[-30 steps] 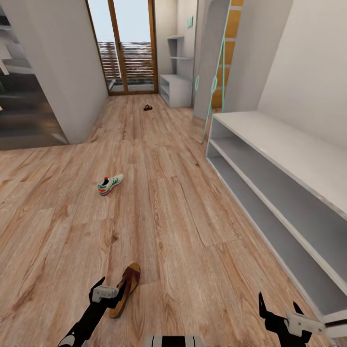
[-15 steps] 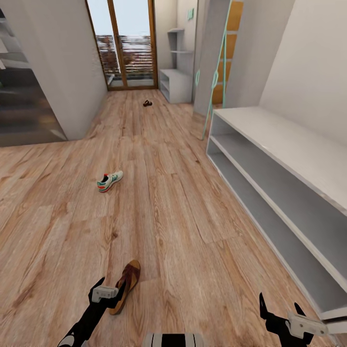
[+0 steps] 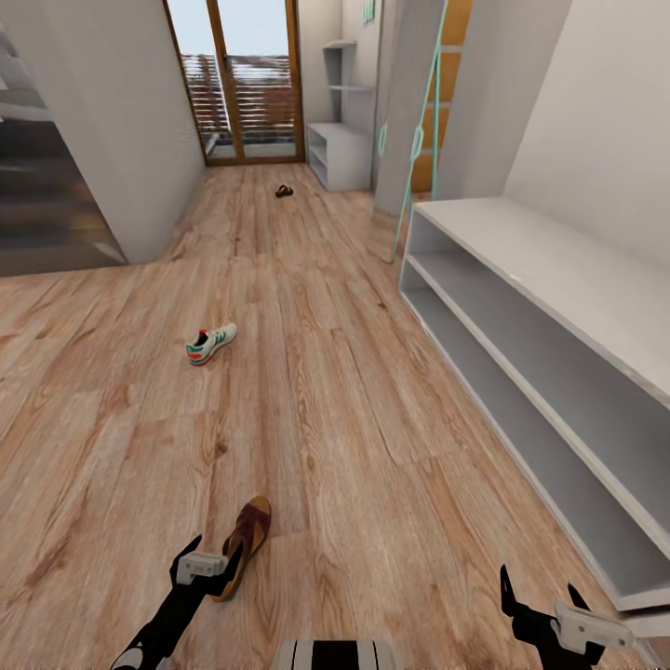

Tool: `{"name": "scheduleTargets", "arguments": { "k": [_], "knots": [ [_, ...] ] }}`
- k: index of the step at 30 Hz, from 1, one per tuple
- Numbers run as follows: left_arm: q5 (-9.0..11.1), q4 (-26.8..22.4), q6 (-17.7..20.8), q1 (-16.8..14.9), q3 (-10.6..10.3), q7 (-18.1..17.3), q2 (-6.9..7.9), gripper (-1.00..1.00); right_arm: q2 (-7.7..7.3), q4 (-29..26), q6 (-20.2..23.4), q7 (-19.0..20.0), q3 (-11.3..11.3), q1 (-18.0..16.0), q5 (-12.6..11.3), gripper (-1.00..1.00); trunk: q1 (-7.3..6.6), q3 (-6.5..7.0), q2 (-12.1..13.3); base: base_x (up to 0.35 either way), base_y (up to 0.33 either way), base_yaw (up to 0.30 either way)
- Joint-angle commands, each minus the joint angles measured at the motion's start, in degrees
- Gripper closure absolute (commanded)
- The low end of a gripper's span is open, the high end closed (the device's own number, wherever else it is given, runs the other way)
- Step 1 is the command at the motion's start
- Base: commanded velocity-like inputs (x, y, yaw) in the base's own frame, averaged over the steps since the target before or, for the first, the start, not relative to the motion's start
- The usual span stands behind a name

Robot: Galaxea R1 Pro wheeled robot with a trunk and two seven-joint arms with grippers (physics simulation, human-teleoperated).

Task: Pick up the two gym shoes and the two sandals from the corridor floor and place them onto the hallstand (shoe rack) in the corridor, making sure they are on the rack and not on the floor. Arrange them so the two gym shoes are next to each other and the two sandals are next to each other.

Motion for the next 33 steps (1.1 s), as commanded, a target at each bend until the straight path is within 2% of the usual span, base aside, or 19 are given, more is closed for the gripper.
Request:
{"name": "scheduleTargets", "arguments": {
  "k": [1, 33],
  "knots": [
    [0.0, 0.0, 0.0, 0.0, 0.0, 0.0, 0.04, -1.0, 0.0, 0.0, 0.0, 0.0, 0.0, 0.0, 0.0, -1.0, 0.0, -0.09, 0.0, 0.0, 0.0, 0.0],
    [-0.2, 0.2, 0.1, 0.0, -0.1, 0.3, 1.8, -1.0, 0.02, 0.3, 0.1, -0.2, 0.0, 0.0, 0.0, -1.0, 0.0, -2.3, 0.0, 0.0, 0.0, 0.0]
  ]
}}
